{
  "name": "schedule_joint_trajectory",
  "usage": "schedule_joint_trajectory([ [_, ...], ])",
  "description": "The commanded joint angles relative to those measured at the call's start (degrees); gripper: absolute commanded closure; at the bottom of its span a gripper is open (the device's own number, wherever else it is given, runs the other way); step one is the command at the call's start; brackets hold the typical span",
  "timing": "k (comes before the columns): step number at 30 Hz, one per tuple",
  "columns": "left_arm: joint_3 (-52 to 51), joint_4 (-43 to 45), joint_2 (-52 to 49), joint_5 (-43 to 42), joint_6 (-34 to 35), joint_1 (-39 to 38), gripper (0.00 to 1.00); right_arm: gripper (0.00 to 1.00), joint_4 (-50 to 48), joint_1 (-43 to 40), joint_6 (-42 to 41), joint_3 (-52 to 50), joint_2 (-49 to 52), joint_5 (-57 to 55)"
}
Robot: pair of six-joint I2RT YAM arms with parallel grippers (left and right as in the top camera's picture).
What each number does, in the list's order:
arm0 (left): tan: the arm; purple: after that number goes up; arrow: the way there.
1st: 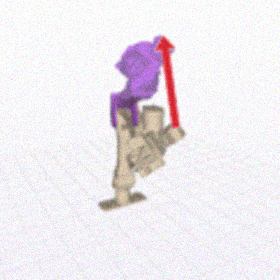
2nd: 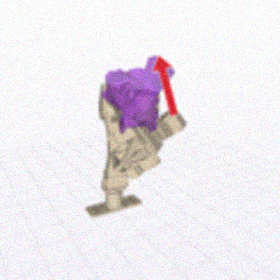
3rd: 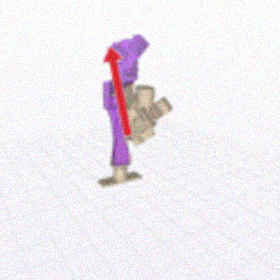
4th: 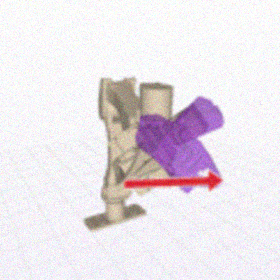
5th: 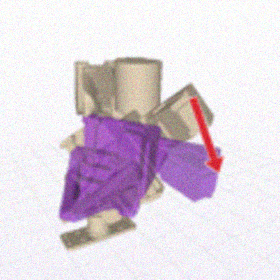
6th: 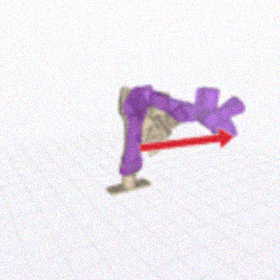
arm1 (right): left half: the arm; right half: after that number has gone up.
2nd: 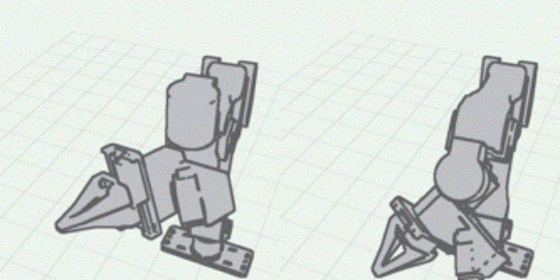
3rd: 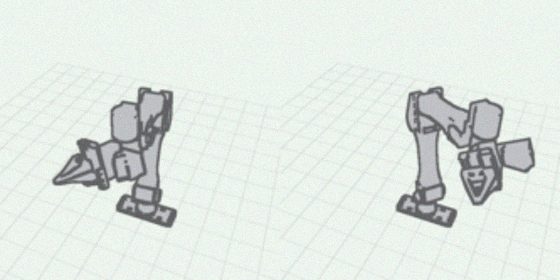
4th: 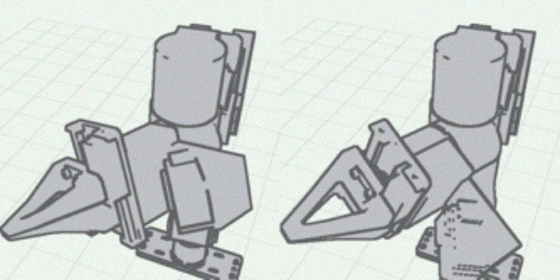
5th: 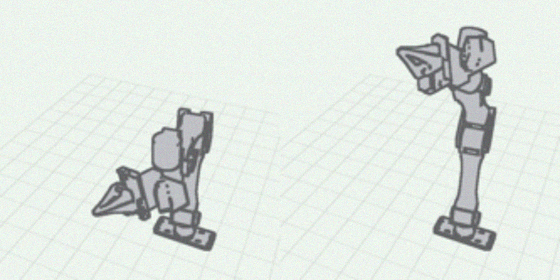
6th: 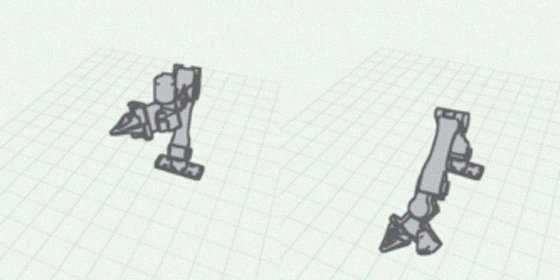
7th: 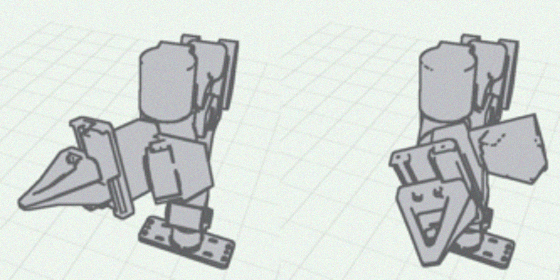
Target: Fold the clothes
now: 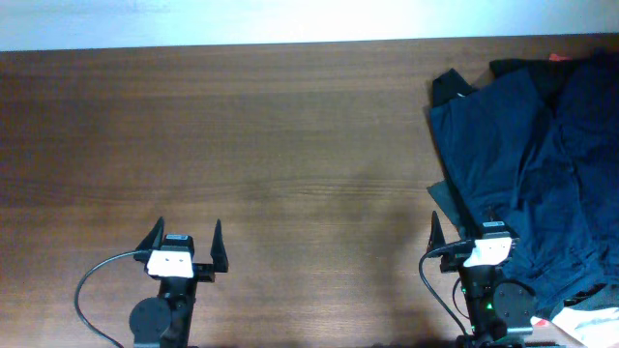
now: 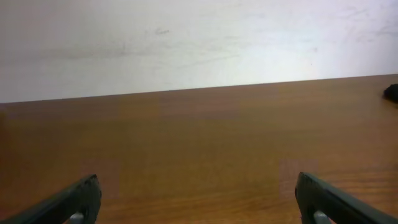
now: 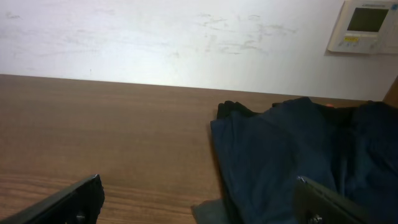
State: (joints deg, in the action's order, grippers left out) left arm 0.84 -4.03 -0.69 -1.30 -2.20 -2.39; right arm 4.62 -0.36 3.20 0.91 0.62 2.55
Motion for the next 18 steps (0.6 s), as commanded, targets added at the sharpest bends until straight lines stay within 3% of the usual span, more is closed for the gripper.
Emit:
schedule_joint_trajectory([
  [1, 0.15, 0.33, 0.28, -1.31, -0.87, -0.09, 0.01, 0.01, 0.28, 0.35, -0.24, -0.26, -0.2, -0.46],
  [6, 2.84, 0.31, -1.81, -1.99, -0.87, -0.09, 0.01, 0.01, 0.28, 0.35, -0.24, 1.97, 1.18, -0.5],
  [9, 7.17, 0.31, -8.13, -2.21, -0.87, -0.09, 0.01, 0.01, 0.28, 0.35, -0.24, 6.99, 7.5, -0.48],
  [12, 15.85, -1.64, -19.58, -2.29, -0.87, -0.09, 0.01, 0.01, 2.71, 0.35, -0.26, 18.56, 21.38, -0.17],
  [18, 42.75, -23.12, -48.98, -3.48, -0.9, -0.09, 0.01, 0.01, 33.35, 0.35, -0.24, 57.33, 62.18, 0.0],
])
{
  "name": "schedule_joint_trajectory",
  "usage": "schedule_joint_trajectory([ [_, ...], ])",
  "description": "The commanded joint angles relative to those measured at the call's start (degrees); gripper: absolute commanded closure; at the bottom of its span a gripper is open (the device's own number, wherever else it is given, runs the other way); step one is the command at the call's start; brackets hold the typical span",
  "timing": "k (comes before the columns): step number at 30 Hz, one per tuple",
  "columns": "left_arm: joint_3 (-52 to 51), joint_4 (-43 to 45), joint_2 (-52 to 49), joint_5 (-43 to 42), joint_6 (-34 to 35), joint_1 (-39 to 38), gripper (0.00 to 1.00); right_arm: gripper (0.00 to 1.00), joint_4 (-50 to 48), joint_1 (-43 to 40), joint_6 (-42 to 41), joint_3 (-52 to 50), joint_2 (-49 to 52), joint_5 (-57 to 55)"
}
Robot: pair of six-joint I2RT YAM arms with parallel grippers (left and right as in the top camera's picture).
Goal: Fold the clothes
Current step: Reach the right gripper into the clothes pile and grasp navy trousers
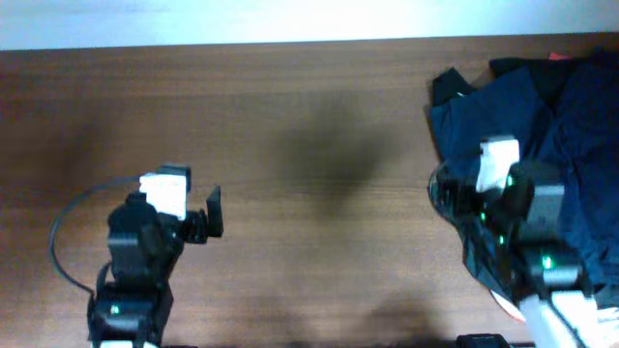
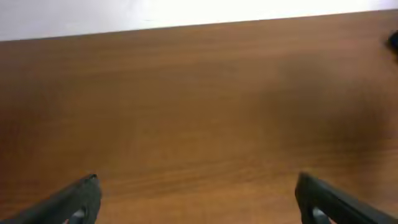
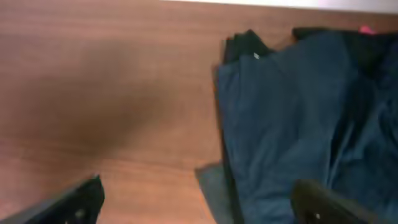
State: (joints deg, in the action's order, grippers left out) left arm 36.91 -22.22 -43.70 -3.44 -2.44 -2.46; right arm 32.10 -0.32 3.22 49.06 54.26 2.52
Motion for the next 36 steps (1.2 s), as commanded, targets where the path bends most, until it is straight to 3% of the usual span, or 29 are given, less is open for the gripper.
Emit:
schedule_joint_trajectory([
  [1, 9.09, -7.91, -9.03, -1.33, -0.66, -0.02, 0.01, 0.01, 7.67, 0.31, -0.26, 12.46, 12.44, 1.55],
  [3, 11.37, -10.4, -14.78, -1.51, -0.66, -0.02, 0.01, 0.0, 6.75, 0.31, -0.17, 16.15, 19.34, 2.71],
  [4, 11.37, -10.38, -16.76, -1.51, -0.66, -0.02, 0.01, 0.14, 3.23, 0.26, -0.22, 16.11, 23.06, -1.77],
  [6, 11.37, -10.21, -19.17, -1.51, -0.66, -0.02, 0.01, 0.18, -1.57, 0.26, -0.2, 16.11, 30.47, -3.45],
  [7, 11.37, -10.21, -19.89, -1.53, -0.66, -0.02, 0.01, 0.38, -3.39, 0.26, -0.22, 16.11, 36.98, -3.65],
  [8, 11.37, -10.19, -20.22, -1.53, -0.66, -0.02, 0.01, 0.52, -4.63, 0.26, -0.26, 16.11, 41.86, -6.16],
  [11, 11.37, -9.97, -20.37, -1.53, -0.66, -0.02, 0.01, 0.58, -8.24, 0.26, -0.9, 16.11, 51.36, -11.89],
  [13, 11.37, -9.68, -20.37, -1.51, -0.66, -0.02, 0.01, 0.65, -11.98, 0.26, -0.92, 16.11, 52.63, -12.26],
  [19, 11.37, -9.57, -20.35, -1.53, -0.63, -0.02, 0.01, 0.66, -13.92, 0.26, -0.92, 16.11, 55.78, -13.97],
  [21, 11.37, -9.57, -20.35, -1.51, -0.66, -0.02, 0.01, 0.75, -15.26, 0.26, -0.9, 16.11, 55.78, -13.99],
  [22, 11.37, -9.57, -20.35, -1.53, -0.66, -0.02, 0.01, 0.89, -15.47, 0.26, -0.92, 16.11, 55.78, -13.99],
  [23, 11.37, -9.57, -20.35, -1.51, -0.63, -0.02, 0.01, 0.96, -15.5, 0.26, -0.9, 16.11, 55.78, -14.03],
  [26, 11.37, -9.57, -20.35, -1.51, -0.66, -0.02, 0.01, 0.94, -15.72, 0.24, -0.9, 16.11, 55.78, -16.76],
  [28, 11.37, -9.57, -20.37, -1.51, -0.66, -0.02, 0.01, 0.73, -16.31, 0.26, -0.9, 16.11, 55.78, -16.72],
  [29, 11.37, -9.57, -20.35, -1.51, -0.66, -0.02, 0.01, 0.71, -16.33, 0.26, -0.9, 16.11, 55.78, -16.72],
  [36, 11.37, -9.55, -20.35, -1.51, -0.66, -0.02, 0.01, 0.71, -15.91, 0.26, -0.9, 15.63, 55.78, -15.87],
])
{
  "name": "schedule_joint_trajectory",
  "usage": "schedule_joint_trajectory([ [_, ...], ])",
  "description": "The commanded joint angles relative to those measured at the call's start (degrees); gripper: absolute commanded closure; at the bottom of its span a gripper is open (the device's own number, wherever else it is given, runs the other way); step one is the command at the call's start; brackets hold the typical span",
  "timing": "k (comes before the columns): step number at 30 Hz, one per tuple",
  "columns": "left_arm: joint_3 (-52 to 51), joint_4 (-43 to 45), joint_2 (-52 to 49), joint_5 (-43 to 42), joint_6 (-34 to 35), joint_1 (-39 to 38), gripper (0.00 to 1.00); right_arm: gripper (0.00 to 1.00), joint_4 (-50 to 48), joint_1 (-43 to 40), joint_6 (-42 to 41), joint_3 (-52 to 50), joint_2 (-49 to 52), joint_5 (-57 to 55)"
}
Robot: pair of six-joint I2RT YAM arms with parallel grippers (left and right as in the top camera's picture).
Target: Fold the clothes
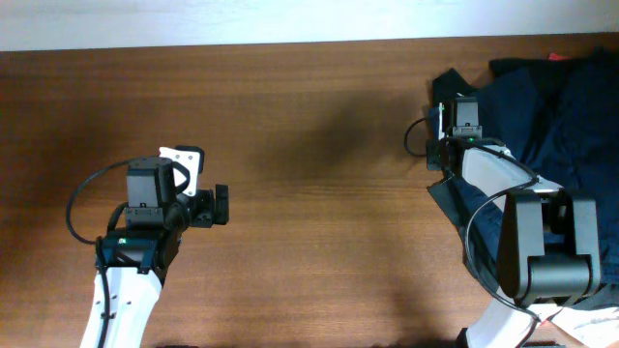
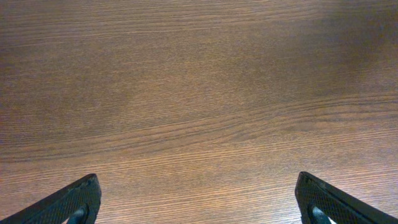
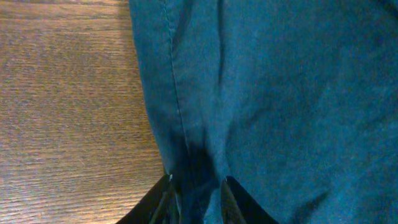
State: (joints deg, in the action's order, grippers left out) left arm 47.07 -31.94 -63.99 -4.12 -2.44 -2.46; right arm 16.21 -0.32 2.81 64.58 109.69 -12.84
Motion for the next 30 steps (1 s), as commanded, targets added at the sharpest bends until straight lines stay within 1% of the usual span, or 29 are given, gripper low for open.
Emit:
schedule_joint_trajectory([
  [1, 1.2, 0.17, -0.07, -0.83, -0.66, -0.02, 0.01, 0.71, -0.02, 0.26, -0.48, 0.11, 0.37, -0.5],
  [6, 1.2, 0.17, -0.07, -0.83, -0.66, -0.02, 0.01, 0.72, 0.24, 0.26, -0.48, -0.92, 0.37, 0.57],
  [7, 1.2, 0.15, -0.09, -0.83, -0.66, -0.02, 0.01, 0.75, -0.22, 0.26, -0.48, -0.92, 0.37, 0.52],
  [9, 1.2, 0.15, -0.09, -0.83, -0.66, -0.02, 0.01, 0.89, -0.87, 0.26, -0.48, -0.92, 0.37, 0.52],
  [10, 1.2, 0.17, -0.09, -0.83, -0.66, -0.02, 0.01, 0.91, -0.92, 0.26, -0.48, -0.92, 0.37, 0.55],
  [11, 1.2, 0.17, -0.07, -0.83, -0.66, -0.02, 0.01, 0.96, -0.81, 0.26, -0.46, -0.92, 0.37, 0.55],
  [14, 1.2, 0.22, -0.07, -0.83, -0.66, -0.02, 0.01, 0.96, -0.37, 0.26, -0.48, -0.85, 0.09, 0.57],
  [16, 1.2, 0.37, -0.07, -0.83, -0.66, -0.02, 0.01, 0.96, 1.62, 0.26, -0.48, 1.9, -3.41, 0.59],
  [17, 1.2, 0.85, -0.09, -0.83, -0.66, -0.02, 0.01, 0.96, 5.7, 0.33, -0.46, 7.28, -7.41, 3.1],
  [18, 1.2, 0.85, -0.09, -0.83, -0.66, -0.02, 0.01, 0.96, 14.43, 0.52, -0.46, 15.13, -10.16, 13.64],
  [19, 1.2, 0.85, -0.07, -0.83, -0.66, -0.02, 0.01, 0.96, 20.37, 1.42, -0.48, 20.41, -11.08, 21.18],
  [20, 1.2, 0.87, -0.09, -0.83, -0.66, -0.02, 0.01, 0.96, 25.29, 4.02, -0.48, 26.08, -11.56, 29.11],
  [21, 1.2, 0.87, -0.07, -0.83, -0.66, -0.02, 0.01, 0.96, 26.6, 7.5, -0.52, 29.2, -11.61, 34.03],
  [22, 1.2, 0.85, -0.07, -0.85, -0.66, -0.02, 0.01, 0.96, 25.14, 12.81, -1.95, 30.27, -11.61, 35.32],
  [23, 1.2, 0.9, -0.09, -0.85, -0.63, -0.02, 0.01, 0.96, 23.61, 16.41, -3.3, 30.25, -11.47, 35.3],
  [24, 1.2, 1.07, -0.09, -0.85, -0.63, -0.02, 0.01, 0.96, 21.33, 22.34, -3.28, 30.25, -10.62, 34.97],
  [26, 1.2, 1.51, -0.07, -0.85, -0.63, -0.02, 0.01, 0.95, 18.51, 29.27, -4.17, 30.25, -8.46, 29.9],
  [27, 1.2, 1.49, -0.07, -0.85, -0.63, -0.02, 0.01, 0.32, 18.05, 31.43, -4.59, 30.25, -7.54, 26.4],
  [28, 1.2, 1.51, -0.07, -1.14, -0.63, -0.02, 0.01, 0.01, 20.06, 32.2, -4.83, 30.25, -7.32, 18.86],
  [29, 1.2, 1.49, -0.07, -1.6, -0.63, -0.02, 0.01, 0.01, 23.37, 30.84, -6.82, 30.27, -7.8, 13.31],
  [30, 1.2, 1.46, -0.07, -3.37, -0.63, -0.02, 0.01, 0.01, 28.65, 27.61, -10.03, 30.27, -8.9, 9.42],
])
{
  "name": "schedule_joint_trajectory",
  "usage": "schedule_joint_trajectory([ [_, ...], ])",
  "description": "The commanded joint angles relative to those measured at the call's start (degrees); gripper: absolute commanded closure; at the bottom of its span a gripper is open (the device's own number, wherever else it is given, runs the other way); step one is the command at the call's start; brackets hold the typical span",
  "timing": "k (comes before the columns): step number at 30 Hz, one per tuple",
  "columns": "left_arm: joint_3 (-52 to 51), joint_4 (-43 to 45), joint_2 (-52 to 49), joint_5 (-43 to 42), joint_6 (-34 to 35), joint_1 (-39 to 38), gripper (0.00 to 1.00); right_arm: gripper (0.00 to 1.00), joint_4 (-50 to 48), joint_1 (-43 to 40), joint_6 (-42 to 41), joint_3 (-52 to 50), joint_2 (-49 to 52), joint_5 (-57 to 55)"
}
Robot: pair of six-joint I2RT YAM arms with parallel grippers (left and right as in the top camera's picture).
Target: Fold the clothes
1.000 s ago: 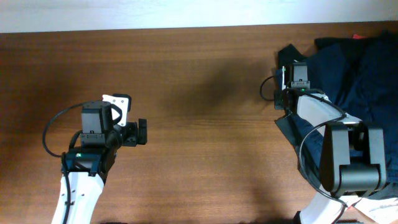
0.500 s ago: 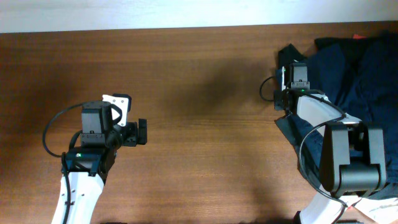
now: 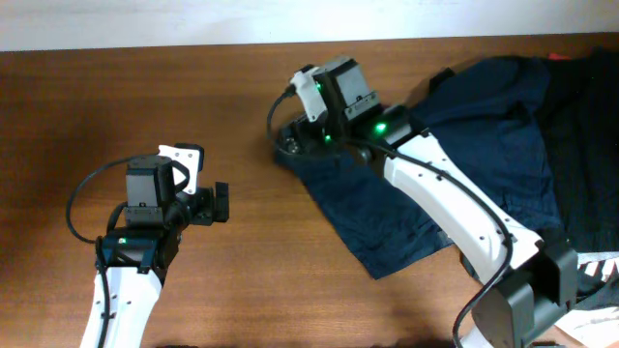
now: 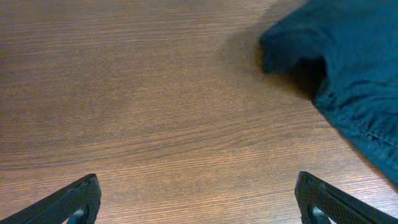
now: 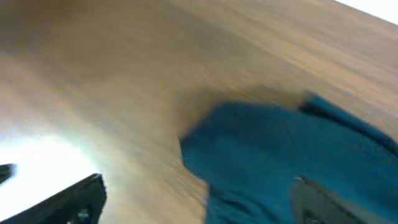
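A dark blue garment [image 3: 464, 164] lies stretched across the table from the centre toward the right. Its left end bunches under my right gripper [image 3: 287, 145]. The blurred right wrist view shows that gripper [image 5: 202, 202] open, its fingers wide apart over the blue cloth [image 5: 280, 155]. My left gripper [image 3: 215, 204] hovers open over bare wood to the left of the garment. In the left wrist view its jaws [image 4: 199, 202] hold nothing, and the garment's end [image 4: 348, 74] lies at the upper right.
More dark clothes [image 3: 590, 116] are piled at the far right of the brown wooden table [image 3: 145, 97]. Something white [image 3: 595, 280] shows at the bottom right corner. My right arm reaches diagonally across the garment.
My right gripper was shut on the blue garment's edge at the pile on the right. Now it stands open at the table's centre, with the garment lying stretched out leftward. The left arm has not moved.
Both grippers rested open at the front edge with the clothes piled at the right. Then both arms had moved out over the table. Then my right gripper was shut on the blue garment's edge. Now that garment lies across the centre, let go.
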State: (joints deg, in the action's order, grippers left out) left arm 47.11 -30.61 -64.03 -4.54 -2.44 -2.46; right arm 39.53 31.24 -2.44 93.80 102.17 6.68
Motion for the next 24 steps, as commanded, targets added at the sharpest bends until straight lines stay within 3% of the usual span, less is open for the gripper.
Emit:
schedule_joint_trajectory([
  [1, 1.16, 0.2, -0.02, -7.39, -0.63, -0.02, 0.01, 0.01, 9.73, -7.52, -4.74, 1.05, -2.32, -10.36],
  [4, 1.14, 0.42, -0.37, -22.71, 2.47, -0.02, 0.01, 0.01, 27.58, -19.56, -4.02, 1.03, -3.45, -10.36],
  [6, 0.81, -0.76, -4.24, -31.34, 15.67, -3.5, 0.01, 0.01, 35.8, -28.24, -4.07, 1.03, -3.45, -10.32],
  [9, 0.81, -0.11, -12.11, -31.87, 24.0, -14.82, 0.01, 0.01, 39.39, -35.12, -4.11, 1.03, -3.45, -9.46],
  [11, 0.81, 4.13, -19.87, -31.74, 35.43, -23.47, 0.01, 0.01, 40.52, -37.86, -4.11, 1.03, -3.45, -8.2],
  [14, 0.81, 15.82, -33.03, -31.74, 50.4, -37.33, 0.01, 0.01, 40.83, -38.4, -4.09, 1.03, -3.45, -7.13],
  [16, 0.81, 21.07, -36.87, -31.65, 56.78, -41.79, 0.08, 0.01, 40.83, -38.4, -4.09, 1.03, -3.45, -7.1],
  [19, 0.81, 27.26, -41.68, -26.8, 61.59, -46.84, 0.38, 0.01, 40.85, -38.4, -4.09, 1.03, -3.45, -7.1],
  [20, 0.83, 27.65, -41.83, -21.79, 61.59, -46.88, 0.67, 0.01, 40.81, -38.4, -4.09, 1.03, -3.45, -7.1],
  [21, 0.83, 29.53, -41.83, -19.61, 61.59, -46.88, 0.76, 0.01, 40.81, -38.4, -4.09, 1.03, -3.45, -7.1],
  [22, 0.83, 31.71, -41.83, -19.63, 61.57, -46.88, 0.91, 0.01, 40.81, -38.4, -4.09, 1.03, -3.45, -7.1],
  [23, 0.83, 32.2, -41.81, -19.61, 61.53, -46.82, 0.99, 0.01, 40.81, -38.4, -4.09, 1.03, -3.45, -7.13],
  [24, 0.83, 30.86, -41.81, -19.61, 61.2, -46.38, 0.99, 0.01, 40.74, -38.4, -4.07, 1.03, -3.45, -7.15],
])
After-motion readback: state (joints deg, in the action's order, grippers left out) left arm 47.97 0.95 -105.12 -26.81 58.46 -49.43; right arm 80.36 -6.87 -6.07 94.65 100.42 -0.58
